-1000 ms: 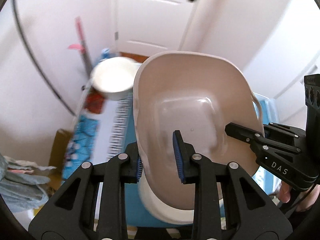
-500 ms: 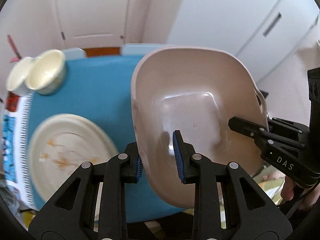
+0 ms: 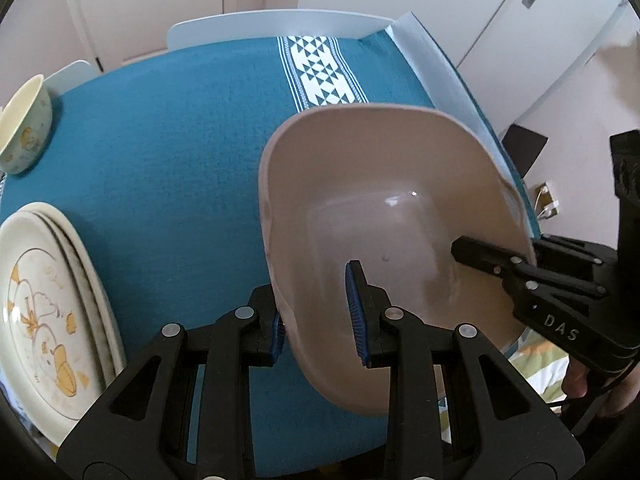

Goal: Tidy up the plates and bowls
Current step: 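Lift the beige square bowl and carry it across the table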

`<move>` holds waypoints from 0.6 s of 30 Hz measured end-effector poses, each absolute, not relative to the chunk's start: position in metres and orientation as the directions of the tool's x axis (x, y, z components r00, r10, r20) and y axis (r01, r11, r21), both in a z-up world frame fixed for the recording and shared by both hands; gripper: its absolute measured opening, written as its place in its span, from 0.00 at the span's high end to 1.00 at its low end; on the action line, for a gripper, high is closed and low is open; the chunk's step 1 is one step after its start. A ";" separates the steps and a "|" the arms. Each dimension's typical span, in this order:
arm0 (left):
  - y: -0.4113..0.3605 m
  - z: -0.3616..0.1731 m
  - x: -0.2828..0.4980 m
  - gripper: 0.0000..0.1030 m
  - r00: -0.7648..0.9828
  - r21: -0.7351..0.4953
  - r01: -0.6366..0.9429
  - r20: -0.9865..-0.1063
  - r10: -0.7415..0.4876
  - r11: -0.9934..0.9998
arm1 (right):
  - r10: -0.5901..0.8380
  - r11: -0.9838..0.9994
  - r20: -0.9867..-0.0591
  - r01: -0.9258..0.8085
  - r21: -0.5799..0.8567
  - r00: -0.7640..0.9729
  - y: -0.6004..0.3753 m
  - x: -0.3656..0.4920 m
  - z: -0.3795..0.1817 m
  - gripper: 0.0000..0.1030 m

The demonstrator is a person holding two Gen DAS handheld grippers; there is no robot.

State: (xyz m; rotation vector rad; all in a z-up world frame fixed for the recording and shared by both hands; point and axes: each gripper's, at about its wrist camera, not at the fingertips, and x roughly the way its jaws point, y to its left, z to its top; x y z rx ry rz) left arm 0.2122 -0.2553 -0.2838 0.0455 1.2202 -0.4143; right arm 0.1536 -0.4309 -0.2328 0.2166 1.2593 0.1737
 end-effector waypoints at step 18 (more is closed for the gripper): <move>-0.272 -0.310 0.217 0.57 0.219 -0.158 0.381 -0.942 -0.255 0.911 | 0.292 0.944 -0.903 0.058 0.325 0.315 -0.443 0.158 -0.245 0.44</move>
